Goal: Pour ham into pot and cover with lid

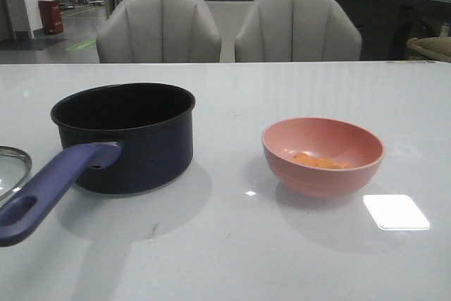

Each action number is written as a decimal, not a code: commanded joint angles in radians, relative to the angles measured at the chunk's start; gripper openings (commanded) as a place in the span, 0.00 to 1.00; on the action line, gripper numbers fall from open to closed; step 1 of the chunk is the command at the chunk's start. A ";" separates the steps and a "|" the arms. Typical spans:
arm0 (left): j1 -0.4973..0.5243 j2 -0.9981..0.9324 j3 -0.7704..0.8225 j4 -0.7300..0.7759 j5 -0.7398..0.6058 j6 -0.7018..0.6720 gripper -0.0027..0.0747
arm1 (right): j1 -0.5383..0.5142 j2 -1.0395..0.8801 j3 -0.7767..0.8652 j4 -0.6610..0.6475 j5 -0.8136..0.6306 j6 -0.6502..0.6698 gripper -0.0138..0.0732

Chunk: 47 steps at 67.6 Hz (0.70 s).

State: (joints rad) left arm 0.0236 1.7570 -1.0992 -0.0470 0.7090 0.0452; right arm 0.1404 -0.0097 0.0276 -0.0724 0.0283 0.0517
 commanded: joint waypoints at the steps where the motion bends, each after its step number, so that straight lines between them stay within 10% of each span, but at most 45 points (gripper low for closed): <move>1: -0.017 -0.044 -0.037 -0.001 -0.030 0.001 0.84 | -0.006 -0.020 -0.006 -0.014 -0.081 -0.001 0.34; 47: -0.170 -0.776 0.236 -0.058 -0.273 0.023 0.83 | -0.006 -0.020 -0.006 -0.014 -0.081 -0.001 0.34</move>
State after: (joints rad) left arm -0.1007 1.1145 -0.9106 -0.0753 0.5429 0.0661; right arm 0.1404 -0.0097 0.0276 -0.0724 0.0283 0.0517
